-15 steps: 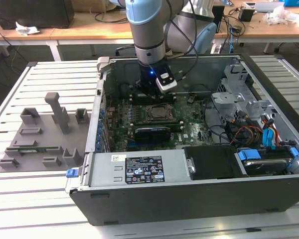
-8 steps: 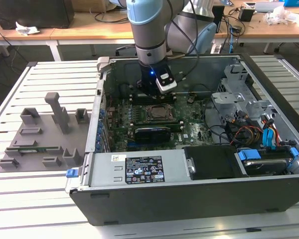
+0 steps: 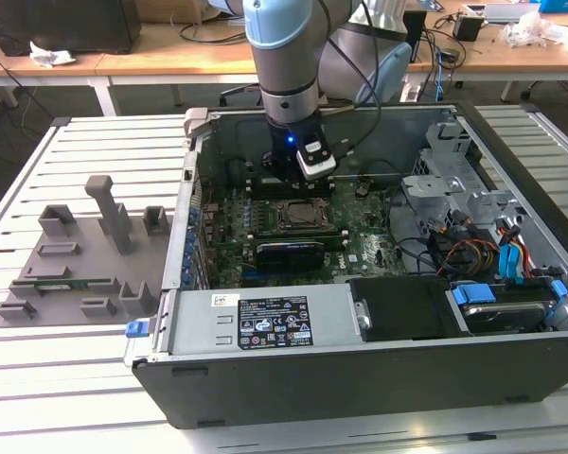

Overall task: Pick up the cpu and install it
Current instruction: 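Install the first cpu locking lever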

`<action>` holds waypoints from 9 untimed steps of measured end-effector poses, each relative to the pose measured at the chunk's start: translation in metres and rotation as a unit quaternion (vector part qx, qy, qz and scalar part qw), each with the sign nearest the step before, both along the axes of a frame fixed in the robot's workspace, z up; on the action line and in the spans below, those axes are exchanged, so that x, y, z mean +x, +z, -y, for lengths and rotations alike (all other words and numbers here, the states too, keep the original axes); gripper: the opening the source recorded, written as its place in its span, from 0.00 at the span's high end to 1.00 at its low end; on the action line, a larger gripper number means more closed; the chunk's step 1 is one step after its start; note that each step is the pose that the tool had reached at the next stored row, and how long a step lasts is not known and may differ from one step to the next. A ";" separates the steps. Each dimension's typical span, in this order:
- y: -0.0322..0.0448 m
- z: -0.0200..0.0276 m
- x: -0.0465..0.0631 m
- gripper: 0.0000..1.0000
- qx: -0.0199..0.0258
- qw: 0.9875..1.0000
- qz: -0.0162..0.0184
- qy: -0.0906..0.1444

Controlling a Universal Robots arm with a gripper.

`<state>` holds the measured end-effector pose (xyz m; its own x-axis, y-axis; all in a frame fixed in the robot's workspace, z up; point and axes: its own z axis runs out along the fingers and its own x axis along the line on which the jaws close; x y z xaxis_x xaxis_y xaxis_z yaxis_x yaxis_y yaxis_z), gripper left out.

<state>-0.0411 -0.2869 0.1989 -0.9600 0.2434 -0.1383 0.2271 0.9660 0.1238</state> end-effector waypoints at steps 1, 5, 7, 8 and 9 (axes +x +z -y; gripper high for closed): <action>-0.0001 0.0000 0.000 0.89 0.004 1.000 0.000 0.000; -0.0005 -0.0001 0.000 0.89 0.011 1.000 0.000 0.000; -0.0006 0.0000 0.001 0.89 0.011 1.000 0.000 0.000; -0.0006 -0.0001 0.001 0.89 0.010 1.000 0.000 0.000; -0.0001 -0.0002 0.001 0.89 0.009 1.000 0.000 0.000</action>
<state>-0.0404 -0.2867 0.1988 -0.9600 0.2459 -0.1341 0.2270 0.9636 0.1413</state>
